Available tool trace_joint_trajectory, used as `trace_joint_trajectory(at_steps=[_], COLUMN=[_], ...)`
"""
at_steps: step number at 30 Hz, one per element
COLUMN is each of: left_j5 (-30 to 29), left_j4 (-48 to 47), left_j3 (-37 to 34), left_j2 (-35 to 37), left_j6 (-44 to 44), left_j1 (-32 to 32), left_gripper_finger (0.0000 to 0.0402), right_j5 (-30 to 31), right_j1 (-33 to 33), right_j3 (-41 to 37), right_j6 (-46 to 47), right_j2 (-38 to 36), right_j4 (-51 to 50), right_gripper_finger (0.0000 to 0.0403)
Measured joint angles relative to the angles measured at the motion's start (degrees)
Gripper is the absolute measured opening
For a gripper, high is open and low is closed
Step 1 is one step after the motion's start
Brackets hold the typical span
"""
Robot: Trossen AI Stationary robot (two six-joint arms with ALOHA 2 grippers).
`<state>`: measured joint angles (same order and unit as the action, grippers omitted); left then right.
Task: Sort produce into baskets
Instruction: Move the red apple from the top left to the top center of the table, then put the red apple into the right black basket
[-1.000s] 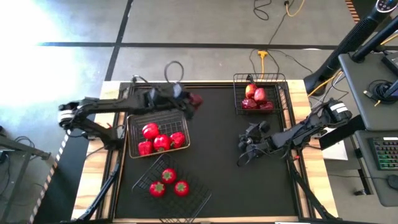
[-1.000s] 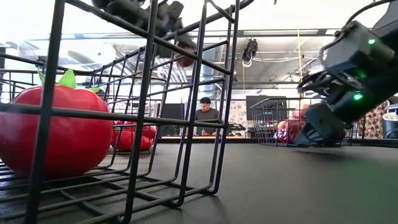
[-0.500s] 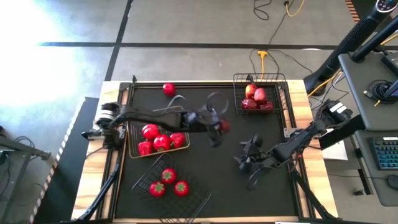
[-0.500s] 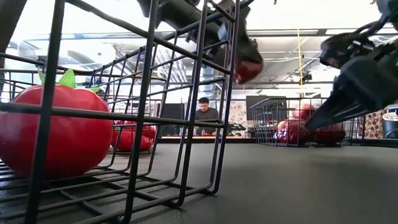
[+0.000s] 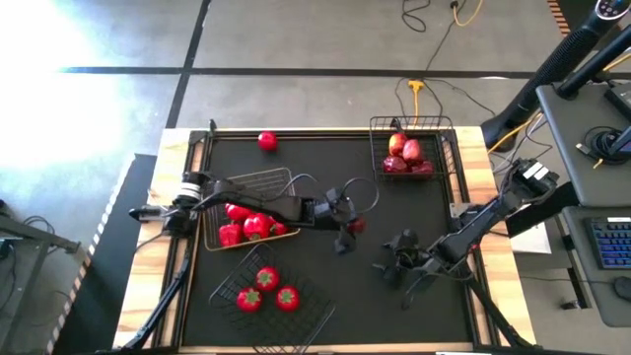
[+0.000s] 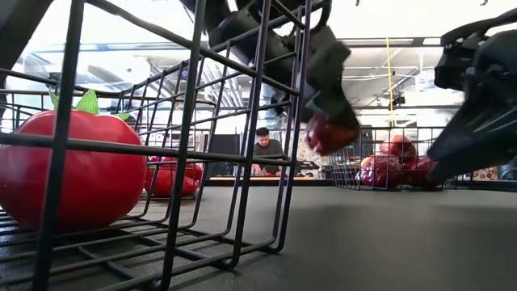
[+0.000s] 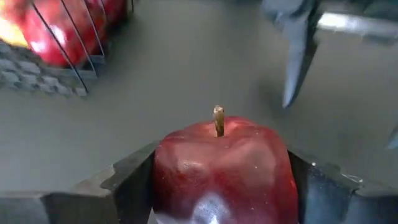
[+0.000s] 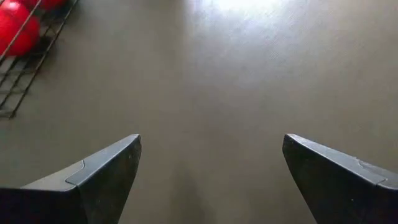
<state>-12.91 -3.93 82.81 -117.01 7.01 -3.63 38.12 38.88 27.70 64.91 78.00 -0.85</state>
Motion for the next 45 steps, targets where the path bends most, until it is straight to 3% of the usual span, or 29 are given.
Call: trace_joint_trajectory(at_steps=[8, 15, 20, 32, 37, 45], left_j5=[0.41, 3.24, 4.03, 1.42, -9.43, -40.09], left_j4=[-2.88, -5.05, -7.77, -9.97, -6.78, -7.03], left_j3=[-0.02, -0.08, -0.13, -1.45, -4.44, -6.89], left_j2=[-4.04, -6.52, -4.19, 6.47, 7.22, 8.51], left_j6=[2.57, 3.58, 4.01, 4.66, 5.68, 9.84], left_j1=[-0.3, -0.32, -0.69, -8.78, -14.92, -19.96], left_gripper_finger=[0.0296, 0.0317, 0.0318, 0.0319, 0.0319, 0.0319], right_j5=[-0.37, 4.98, 8.48, 6.73, 3.38, -13.59], right_j1=[0.86, 0.72, -1.87, -8.82, -12.56, -23.26], right_j3=[-0.02, -0.04, 1.43, 9.39, 12.35, 14.21], right_j6=[1.04, -5.41, -16.95, -49.6, -57.25, -58.31], right_j2=[0.0, 1.52, 2.3, 4.75, 5.43, 8.89], right_j4=[1.19, 5.35, 8.08, 8.05, 8.34, 7.32], right_gripper_finger=[0.0384, 0.0384, 0.0384, 0.0384, 0.0384, 0.0384])
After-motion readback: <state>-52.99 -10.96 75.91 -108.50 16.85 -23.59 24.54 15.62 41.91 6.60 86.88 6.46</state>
